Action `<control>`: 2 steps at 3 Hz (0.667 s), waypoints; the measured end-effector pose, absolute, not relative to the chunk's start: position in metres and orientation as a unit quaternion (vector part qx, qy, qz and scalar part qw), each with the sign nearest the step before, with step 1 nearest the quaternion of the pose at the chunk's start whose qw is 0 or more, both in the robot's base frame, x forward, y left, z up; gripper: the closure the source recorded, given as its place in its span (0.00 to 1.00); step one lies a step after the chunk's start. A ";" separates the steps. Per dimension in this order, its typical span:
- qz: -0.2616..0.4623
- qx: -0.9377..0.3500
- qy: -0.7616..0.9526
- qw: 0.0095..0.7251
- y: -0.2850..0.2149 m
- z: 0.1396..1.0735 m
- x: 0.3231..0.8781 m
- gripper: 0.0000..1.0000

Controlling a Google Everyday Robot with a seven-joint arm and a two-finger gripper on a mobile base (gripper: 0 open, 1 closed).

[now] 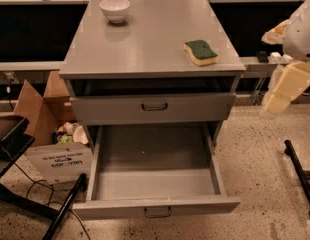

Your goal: Place sponge into middle drawer

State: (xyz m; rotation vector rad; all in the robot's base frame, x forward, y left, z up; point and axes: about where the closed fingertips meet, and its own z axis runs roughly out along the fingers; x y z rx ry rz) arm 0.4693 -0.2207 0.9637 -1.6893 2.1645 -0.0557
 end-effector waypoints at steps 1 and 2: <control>0.014 -0.592 0.764 0.257 -0.223 0.944 0.538 0.00; 0.057 -0.553 0.769 0.314 -0.226 0.918 0.601 0.00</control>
Offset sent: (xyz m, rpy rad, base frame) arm 0.2265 -0.0162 -0.0790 0.5162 -0.1604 -0.1439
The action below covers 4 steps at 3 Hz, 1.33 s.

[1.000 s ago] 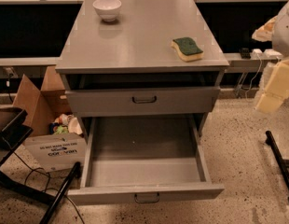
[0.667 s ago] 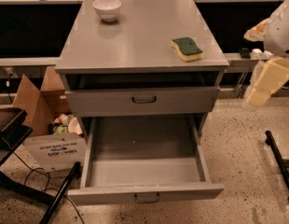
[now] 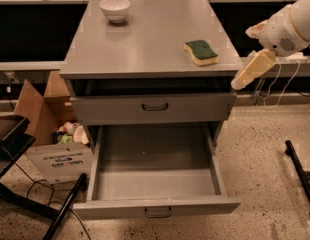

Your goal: Place sponge into middle drawer

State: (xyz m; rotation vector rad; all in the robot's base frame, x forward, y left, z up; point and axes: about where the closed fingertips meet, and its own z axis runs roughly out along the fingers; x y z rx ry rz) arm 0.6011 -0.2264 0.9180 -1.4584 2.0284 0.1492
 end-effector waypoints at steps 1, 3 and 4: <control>0.091 -0.500 0.778 0.370 -0.222 0.884 0.666 0.00; 0.116 -0.440 0.791 0.408 -0.224 0.843 0.711 0.00; 0.131 -0.417 0.791 0.427 -0.224 0.828 0.727 0.00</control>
Offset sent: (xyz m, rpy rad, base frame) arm 0.1268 0.0012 -0.0712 0.2905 -0.0842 -0.1898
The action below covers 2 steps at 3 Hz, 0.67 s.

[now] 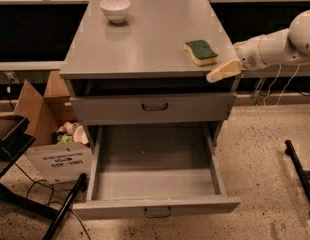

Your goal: Place sponge into middle drawer

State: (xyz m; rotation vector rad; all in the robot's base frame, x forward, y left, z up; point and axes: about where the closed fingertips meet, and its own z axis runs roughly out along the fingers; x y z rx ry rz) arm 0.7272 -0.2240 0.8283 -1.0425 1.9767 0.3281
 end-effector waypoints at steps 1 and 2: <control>0.131 -0.413 0.785 0.442 -0.224 0.833 0.739 0.00; 0.139 -0.406 0.781 0.453 -0.219 0.845 0.754 0.00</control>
Offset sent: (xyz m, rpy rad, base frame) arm 0.0509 0.0060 0.0514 0.0838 -0.0762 -0.0258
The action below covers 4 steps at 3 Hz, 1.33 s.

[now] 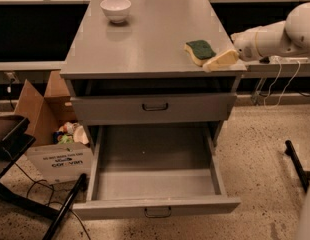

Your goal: Place sponge into middle drawer

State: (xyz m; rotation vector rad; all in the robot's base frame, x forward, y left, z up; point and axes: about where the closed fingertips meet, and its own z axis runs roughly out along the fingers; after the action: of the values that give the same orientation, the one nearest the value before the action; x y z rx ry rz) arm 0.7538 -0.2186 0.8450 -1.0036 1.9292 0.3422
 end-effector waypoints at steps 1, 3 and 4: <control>0.175 -0.387 0.779 0.462 -0.210 0.840 0.772 0.00; 0.225 -0.358 0.776 0.468 -0.191 0.826 0.790 0.39; 0.225 -0.358 0.776 0.468 -0.191 0.825 0.791 0.63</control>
Offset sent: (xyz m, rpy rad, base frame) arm 0.0484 0.0206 -0.0079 0.2057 0.0464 -0.0045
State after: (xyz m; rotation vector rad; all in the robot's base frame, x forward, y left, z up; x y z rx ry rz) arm 0.7905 -0.1912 0.8254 -0.8785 1.9029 0.5531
